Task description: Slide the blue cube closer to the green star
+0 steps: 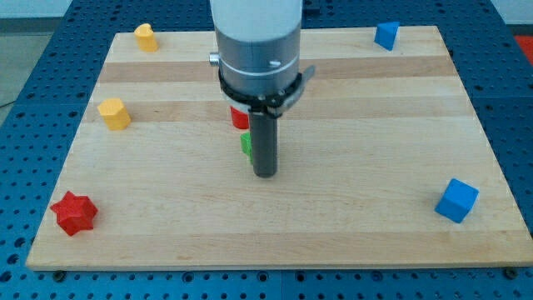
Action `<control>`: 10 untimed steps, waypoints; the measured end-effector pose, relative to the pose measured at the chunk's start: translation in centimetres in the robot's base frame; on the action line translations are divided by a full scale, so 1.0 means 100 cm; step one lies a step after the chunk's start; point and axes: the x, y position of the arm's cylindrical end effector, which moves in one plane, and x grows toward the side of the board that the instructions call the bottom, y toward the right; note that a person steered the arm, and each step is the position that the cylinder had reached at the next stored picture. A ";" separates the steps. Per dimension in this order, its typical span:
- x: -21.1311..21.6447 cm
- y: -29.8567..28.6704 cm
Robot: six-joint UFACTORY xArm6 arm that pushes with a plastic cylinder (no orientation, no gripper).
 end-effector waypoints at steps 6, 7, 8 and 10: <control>-0.002 0.293; 0.064 0.348; 0.113 0.351; 0.037 0.245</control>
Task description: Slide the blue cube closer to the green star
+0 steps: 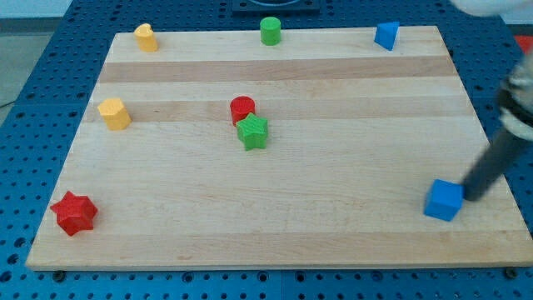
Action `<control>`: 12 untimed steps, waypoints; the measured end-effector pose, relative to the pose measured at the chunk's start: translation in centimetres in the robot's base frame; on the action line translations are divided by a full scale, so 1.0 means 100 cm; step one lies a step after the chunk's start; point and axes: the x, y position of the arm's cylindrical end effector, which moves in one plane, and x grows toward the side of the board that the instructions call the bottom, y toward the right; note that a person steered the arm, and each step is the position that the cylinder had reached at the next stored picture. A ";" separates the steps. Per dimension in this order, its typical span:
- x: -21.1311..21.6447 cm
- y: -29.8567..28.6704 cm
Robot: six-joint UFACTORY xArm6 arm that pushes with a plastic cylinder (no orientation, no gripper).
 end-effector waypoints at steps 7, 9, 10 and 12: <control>0.002 -0.155; 0.038 -0.081; 0.001 -0.052; -0.011 -0.171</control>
